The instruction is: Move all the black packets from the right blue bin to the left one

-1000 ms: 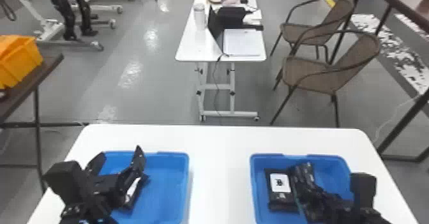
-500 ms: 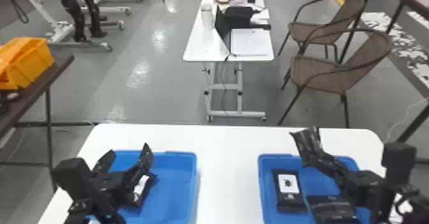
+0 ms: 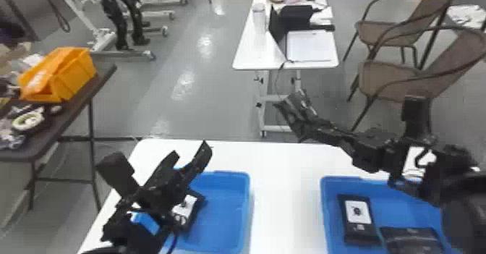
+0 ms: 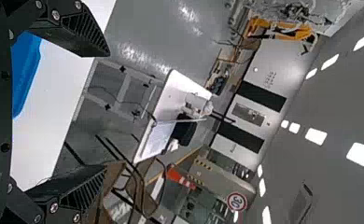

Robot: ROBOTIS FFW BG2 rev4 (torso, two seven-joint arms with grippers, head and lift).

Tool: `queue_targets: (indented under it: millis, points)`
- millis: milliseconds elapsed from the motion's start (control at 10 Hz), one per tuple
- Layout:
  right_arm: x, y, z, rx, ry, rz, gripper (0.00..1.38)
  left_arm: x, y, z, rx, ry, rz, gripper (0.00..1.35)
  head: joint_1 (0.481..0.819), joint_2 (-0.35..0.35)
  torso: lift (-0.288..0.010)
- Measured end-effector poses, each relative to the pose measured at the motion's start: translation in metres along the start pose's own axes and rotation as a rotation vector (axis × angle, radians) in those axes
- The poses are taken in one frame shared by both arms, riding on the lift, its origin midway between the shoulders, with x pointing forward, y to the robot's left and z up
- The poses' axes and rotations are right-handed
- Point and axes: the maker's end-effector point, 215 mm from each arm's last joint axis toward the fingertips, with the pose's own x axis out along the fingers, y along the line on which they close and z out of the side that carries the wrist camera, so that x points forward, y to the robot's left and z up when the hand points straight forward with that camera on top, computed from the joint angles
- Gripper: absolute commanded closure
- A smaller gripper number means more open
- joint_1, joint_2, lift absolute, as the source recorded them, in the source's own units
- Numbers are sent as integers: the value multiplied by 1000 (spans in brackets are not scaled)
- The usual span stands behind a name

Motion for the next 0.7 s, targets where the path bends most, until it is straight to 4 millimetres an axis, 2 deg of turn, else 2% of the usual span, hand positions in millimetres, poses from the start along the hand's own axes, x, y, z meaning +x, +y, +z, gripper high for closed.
queue_targets:
  millis: [100,200,500,700]
  points:
    - [26,22,5,15,-8,102,1081,7,-13,13,-59,-10,-63,64,695,246,0]
    - [38,32,9,12,-9,142,1081,11,-23,22,-152,-18,-113,64,695,253,0]
    - [47,43,20,36,-31,192,1081,18,-73,21,-461,-17,-323,62,695,225,0]
    - [59,61,14,83,-33,248,1081,25,-110,20,-511,4,-452,64,695,211,0]
